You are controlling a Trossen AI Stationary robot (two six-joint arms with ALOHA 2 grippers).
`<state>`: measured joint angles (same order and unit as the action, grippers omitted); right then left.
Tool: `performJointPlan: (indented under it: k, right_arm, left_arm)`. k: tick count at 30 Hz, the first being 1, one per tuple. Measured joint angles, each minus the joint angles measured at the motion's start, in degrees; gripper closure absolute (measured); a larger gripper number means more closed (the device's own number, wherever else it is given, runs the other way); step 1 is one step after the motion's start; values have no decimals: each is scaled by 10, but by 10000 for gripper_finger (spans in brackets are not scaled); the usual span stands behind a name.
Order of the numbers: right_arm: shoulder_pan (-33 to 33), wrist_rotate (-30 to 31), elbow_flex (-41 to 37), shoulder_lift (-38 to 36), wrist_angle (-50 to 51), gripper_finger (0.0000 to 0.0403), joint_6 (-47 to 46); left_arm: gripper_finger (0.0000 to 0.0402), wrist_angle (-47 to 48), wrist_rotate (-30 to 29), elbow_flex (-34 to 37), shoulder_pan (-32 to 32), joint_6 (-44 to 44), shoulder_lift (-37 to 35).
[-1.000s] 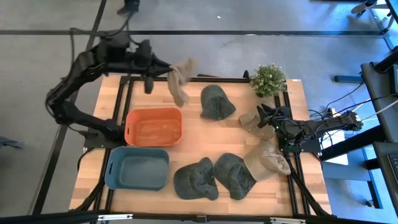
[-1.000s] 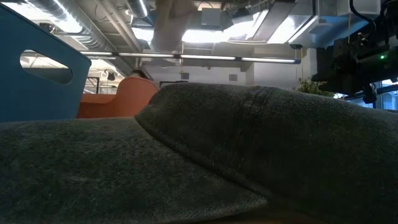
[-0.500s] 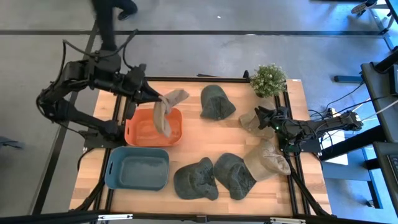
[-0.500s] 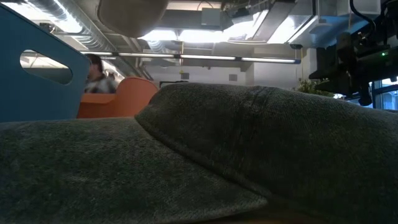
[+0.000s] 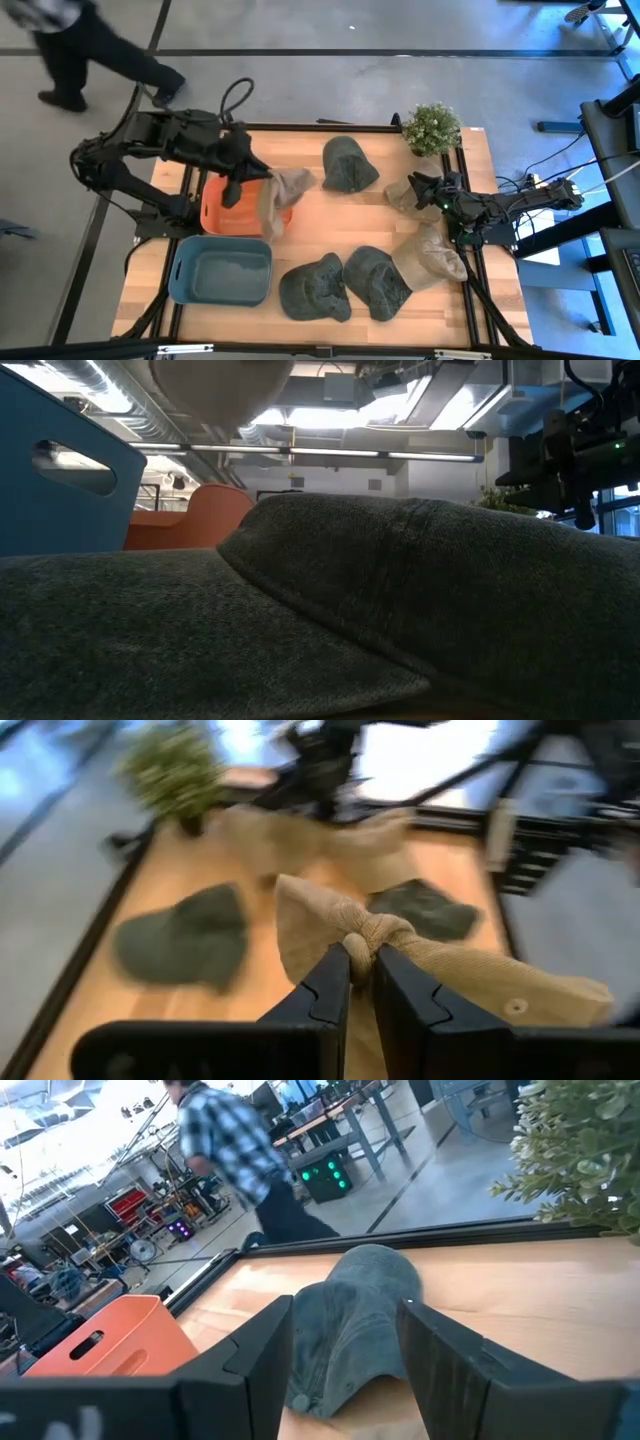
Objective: Pick & Place hat
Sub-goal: Put the top left brown cap into the orange bin
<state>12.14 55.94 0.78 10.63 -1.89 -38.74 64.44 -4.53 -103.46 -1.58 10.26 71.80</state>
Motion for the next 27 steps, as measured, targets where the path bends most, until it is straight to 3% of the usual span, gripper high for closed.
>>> performJointPlan:
  k: [8, 15, 27]
  right_arm:
    - [0, -2, 0, 0, 0, 224, 19]
    - [0, -2, 0, 0, 0, 224, 33]
    - [0, -2, 0, 2, 0, 224, 33]
  left_arm:
    - [373, 51, -130, 0, -5, 144, 14]
    - [373, 122, -208, 13, -24, 226, 37]
    - [373, 31, -209, 188, -33, 260, 2]
